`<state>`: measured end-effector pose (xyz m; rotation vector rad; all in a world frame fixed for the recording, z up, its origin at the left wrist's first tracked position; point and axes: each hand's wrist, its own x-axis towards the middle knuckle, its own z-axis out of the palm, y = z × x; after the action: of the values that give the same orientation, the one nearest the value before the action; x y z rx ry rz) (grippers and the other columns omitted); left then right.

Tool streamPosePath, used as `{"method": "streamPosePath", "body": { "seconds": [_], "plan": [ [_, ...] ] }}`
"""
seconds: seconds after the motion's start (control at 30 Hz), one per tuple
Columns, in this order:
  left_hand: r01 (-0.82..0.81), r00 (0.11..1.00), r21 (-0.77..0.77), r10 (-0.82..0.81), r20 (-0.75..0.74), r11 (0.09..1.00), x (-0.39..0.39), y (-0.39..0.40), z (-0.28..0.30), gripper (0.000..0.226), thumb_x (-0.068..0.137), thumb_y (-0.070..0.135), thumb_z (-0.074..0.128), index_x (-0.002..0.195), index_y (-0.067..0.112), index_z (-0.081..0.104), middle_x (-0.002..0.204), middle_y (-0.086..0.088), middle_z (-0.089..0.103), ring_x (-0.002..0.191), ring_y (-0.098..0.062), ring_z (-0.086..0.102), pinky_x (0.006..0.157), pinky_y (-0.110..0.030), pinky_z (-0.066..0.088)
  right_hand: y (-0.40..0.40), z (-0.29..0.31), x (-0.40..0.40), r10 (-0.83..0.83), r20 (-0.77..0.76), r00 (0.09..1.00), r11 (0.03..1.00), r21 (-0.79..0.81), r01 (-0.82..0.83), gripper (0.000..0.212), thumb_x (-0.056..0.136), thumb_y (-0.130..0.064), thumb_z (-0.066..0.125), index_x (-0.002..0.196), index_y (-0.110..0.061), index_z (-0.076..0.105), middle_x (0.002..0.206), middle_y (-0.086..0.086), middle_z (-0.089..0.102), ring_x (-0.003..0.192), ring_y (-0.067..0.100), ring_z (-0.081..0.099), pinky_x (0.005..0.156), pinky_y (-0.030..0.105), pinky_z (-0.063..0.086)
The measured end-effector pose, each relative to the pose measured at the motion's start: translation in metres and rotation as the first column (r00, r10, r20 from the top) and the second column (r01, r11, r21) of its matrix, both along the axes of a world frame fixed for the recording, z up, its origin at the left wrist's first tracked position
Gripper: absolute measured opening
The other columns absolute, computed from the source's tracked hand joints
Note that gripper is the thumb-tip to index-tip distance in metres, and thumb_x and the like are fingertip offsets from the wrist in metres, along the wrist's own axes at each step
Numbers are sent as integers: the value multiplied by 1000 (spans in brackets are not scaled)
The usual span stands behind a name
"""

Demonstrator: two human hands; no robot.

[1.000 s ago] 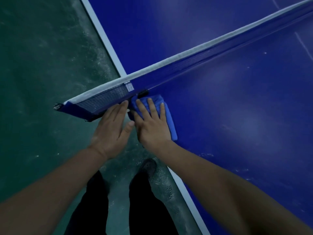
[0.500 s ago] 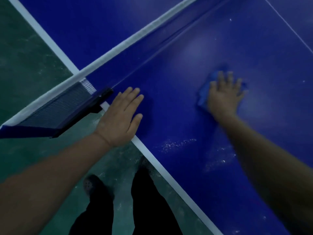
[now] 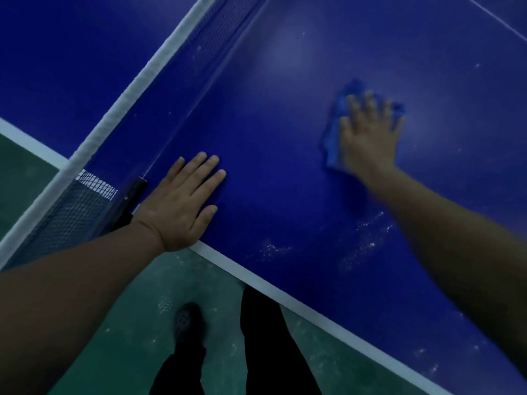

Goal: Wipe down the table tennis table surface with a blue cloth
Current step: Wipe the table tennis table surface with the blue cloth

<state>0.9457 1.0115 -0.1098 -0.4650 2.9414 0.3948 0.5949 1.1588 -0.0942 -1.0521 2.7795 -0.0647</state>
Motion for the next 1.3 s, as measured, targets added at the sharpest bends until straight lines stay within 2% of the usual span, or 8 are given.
{"method": "streamPosePath", "body": {
  "seconds": [0.2, 0.37, 0.5, 0.73, 0.9, 1.03, 1.2, 1.3],
  "plan": [
    [23, 1000, -21, -23, 13, 1000, -1, 0, 2, 68, 100, 45, 21, 157, 8, 25, 166, -12, 16, 155, -28, 7, 124, -51, 6, 67, -8, 163, 765, -1, 644, 644, -2, -765, 51, 103, -49, 36, 150, -32, 43, 161, 1, 35, 151, 35, 23, 120, 60, 9],
    [15, 1000, 19, -15, -9, 1000, 1, -1, 3, 72, 98, 50, 10, 159, 14, 18, 168, -8, 7, 155, -24, -2, 125, -47, -4, 57, -7, 91, 319, -71, 945, 947, 2, -320, 57, 99, -53, 26, 153, -34, 36, 162, 2, 33, 150, 35, 24, 118, 63, 11],
    [12, 999, 68, -8, -53, 998, 1, -1, 4, 74, 96, 51, 7, 159, 14, 17, 168, -7, 8, 155, -23, -2, 125, -44, -7, 19, -5, 130, 133, -55, 990, 991, 7, -133, 65, 96, -57, 15, 155, -34, 31, 165, -1, 23, 154, 32, 13, 120, 63, 6],
    [-7, 995, 130, 19, -97, 992, 2, -3, 4, 76, 95, 52, 10, 159, 11, 18, 168, -8, 12, 155, -23, 0, 124, -43, -9, 93, 0, 211, 874, 54, 483, 476, 104, -873, 52, 105, -53, 27, 155, -37, 28, 165, -2, 22, 154, 34, 7, 121, 61, 2],
    [5, 993, 118, 10, -120, 993, 3, -3, 1, 75, 96, 51, 12, 159, 10, 18, 168, -10, 13, 155, -25, 0, 125, -47, -6, 50, -7, 153, 245, -27, 969, 969, 27, -244, 54, 103, -52, 23, 154, -37, 30, 164, 0, 27, 152, 34, 18, 119, 63, 10],
    [4, 983, 100, 14, -185, 995, 3, -3, -1, 72, 98, 46, 19, 158, 5, 19, 167, -15, 13, 155, -30, 3, 124, -49, -4, -19, -5, 187, -283, 12, 959, 959, -4, 283, 56, 104, -53, 23, 158, -40, 16, 168, -8, 6, 155, 28, -3, 121, 60, -5],
    [-3, 975, 87, 22, -220, 996, 3, -2, -5, 71, 100, 46, 21, 157, 3, 22, 166, -18, 15, 155, -32, 5, 125, -48, -4, -2, -12, 279, 4, 30, 1000, 998, -56, -2, 56, 103, -55, 26, 156, -39, 25, 167, -5, 15, 155, 29, 2, 121, 59, -4],
    [-7, 977, 91, 26, -213, 996, 3, -1, -4, 71, 99, 46, 21, 157, 5, 22, 166, -16, 13, 155, -30, 3, 125, -47, -5, 92, -12, 262, -170, 10, 985, 985, 37, 169, 59, 100, -58, 19, 156, -42, 22, 167, -8, 13, 155, 26, 2, 122, 55, -2]
  ]
}}
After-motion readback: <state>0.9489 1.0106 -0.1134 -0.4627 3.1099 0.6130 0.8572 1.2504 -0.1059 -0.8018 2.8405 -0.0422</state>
